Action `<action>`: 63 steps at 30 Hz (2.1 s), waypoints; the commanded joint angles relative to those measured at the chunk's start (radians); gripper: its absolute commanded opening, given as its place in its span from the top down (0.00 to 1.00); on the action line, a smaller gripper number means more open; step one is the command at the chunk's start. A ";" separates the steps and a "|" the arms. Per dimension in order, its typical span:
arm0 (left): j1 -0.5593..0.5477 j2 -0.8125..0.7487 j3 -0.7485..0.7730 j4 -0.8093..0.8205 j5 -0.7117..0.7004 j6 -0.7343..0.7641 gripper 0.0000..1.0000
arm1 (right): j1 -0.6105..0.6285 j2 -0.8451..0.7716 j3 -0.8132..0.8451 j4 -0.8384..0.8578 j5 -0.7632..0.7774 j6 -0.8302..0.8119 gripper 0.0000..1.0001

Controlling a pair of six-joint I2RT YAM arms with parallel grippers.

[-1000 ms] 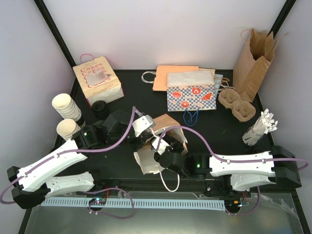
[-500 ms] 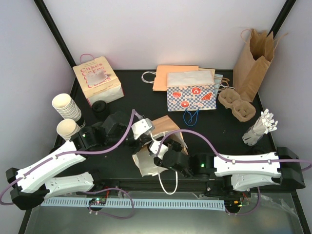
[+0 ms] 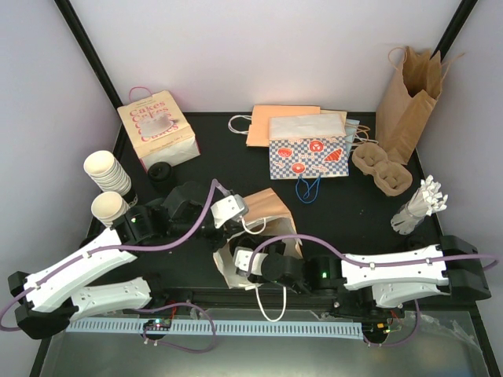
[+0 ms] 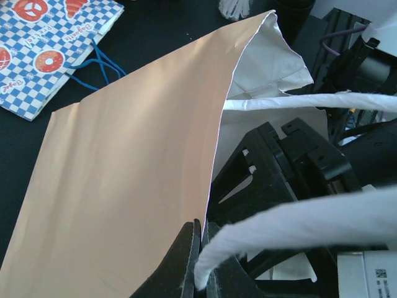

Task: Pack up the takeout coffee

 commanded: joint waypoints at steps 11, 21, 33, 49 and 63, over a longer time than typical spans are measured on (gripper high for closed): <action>-0.018 -0.036 -0.016 -0.016 0.114 0.036 0.99 | 0.023 0.131 -0.043 0.240 0.090 -0.232 0.37; -0.020 -0.029 -0.017 -0.011 0.111 0.041 0.98 | 0.022 0.108 -0.050 0.257 0.081 -0.299 0.36; -0.020 -0.042 -0.027 0.009 0.137 0.049 0.98 | 0.015 0.148 -0.040 0.253 0.020 -0.379 0.37; -0.020 -0.070 -0.044 0.017 0.118 0.046 0.97 | 0.014 0.209 -0.019 0.203 0.032 -0.349 0.38; -0.020 -0.125 -0.002 0.012 0.037 -0.007 0.33 | 0.010 0.233 -0.015 0.222 0.033 -0.344 0.38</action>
